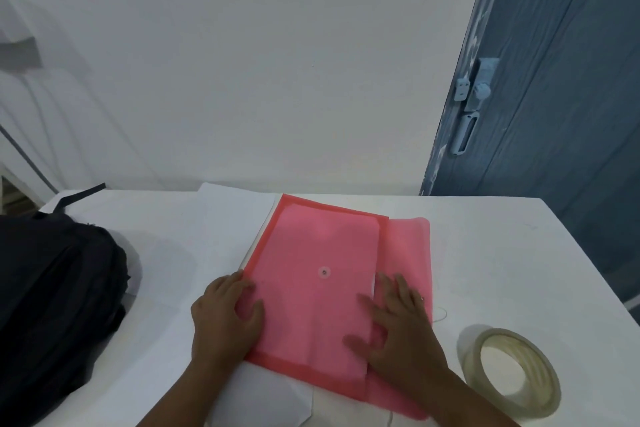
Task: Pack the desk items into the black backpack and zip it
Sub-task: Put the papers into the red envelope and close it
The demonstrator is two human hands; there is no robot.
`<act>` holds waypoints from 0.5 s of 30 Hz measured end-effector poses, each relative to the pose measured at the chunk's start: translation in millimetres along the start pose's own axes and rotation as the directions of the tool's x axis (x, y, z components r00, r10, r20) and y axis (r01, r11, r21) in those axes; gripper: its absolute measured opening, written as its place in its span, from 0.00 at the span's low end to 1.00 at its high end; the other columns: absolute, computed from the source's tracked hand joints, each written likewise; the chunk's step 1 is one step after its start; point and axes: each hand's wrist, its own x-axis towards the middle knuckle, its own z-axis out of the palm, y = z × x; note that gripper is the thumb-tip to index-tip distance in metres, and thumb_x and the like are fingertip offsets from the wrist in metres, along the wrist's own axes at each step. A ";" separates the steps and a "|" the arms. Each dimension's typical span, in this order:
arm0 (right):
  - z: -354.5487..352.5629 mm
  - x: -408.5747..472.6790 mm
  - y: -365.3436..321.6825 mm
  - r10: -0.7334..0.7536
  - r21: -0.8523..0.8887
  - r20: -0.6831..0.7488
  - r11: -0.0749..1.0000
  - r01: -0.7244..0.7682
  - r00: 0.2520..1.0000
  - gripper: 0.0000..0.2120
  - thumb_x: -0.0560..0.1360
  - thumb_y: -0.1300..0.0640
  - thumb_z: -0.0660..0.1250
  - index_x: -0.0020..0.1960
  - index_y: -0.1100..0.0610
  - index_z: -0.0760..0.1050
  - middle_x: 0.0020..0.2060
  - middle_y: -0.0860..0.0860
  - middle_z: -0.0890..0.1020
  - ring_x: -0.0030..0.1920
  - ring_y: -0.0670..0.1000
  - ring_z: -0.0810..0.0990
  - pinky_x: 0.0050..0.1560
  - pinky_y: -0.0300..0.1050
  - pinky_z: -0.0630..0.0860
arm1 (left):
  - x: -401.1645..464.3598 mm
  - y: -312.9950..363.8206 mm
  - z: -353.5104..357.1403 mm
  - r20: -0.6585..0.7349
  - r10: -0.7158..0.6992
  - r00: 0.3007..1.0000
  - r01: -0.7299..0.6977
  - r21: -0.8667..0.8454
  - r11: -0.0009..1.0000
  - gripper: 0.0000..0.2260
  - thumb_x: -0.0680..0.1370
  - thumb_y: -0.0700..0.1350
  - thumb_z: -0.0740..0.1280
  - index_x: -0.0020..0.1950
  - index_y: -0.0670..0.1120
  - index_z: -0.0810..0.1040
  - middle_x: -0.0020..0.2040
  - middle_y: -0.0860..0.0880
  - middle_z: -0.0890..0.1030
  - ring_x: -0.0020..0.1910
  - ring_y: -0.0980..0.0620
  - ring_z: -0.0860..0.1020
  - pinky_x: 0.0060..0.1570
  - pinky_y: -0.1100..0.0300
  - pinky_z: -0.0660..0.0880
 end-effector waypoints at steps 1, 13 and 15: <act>-1.2 0.6 -1.5 0.014 -0.013 0.002 1.000 -0.014 1.000 0.44 0.66 0.18 0.48 0.77 0.37 0.60 0.80 0.44 0.42 0.79 0.50 0.33 0.77 0.50 0.32 | -0.1 0.5 0.9 0.009 0.003 1.000 -0.003 0.011 1.000 0.22 0.69 0.59 0.62 0.53 0.49 0.85 0.61 0.48 0.83 0.62 0.43 0.79 0.59 0.39 0.75; -4.1 -6.9 -2.5 -0.159 -0.073 0.026 0.984 0.160 0.987 0.35 0.71 0.23 0.54 0.68 0.41 0.75 0.79 0.46 0.62 0.80 0.61 0.48 0.74 0.67 0.45 | 32.5 4.7 -28.2 0.449 -0.041 0.893 0.062 -0.032 0.998 0.30 0.61 0.71 0.64 0.59 0.59 0.75 0.60 0.62 0.71 0.59 0.56 0.74 0.60 0.53 0.74; 2.0 -5.1 -1.2 -0.096 -0.087 0.067 0.991 0.102 0.993 0.35 0.71 0.21 0.53 0.64 0.42 0.79 0.70 0.49 0.75 0.75 0.63 0.65 0.72 0.67 0.51 | 32.4 2.5 -31.8 0.514 -0.027 0.857 0.044 -0.021 0.999 0.33 0.61 0.72 0.67 0.63 0.59 0.73 0.63 0.63 0.69 0.62 0.57 0.72 0.63 0.53 0.73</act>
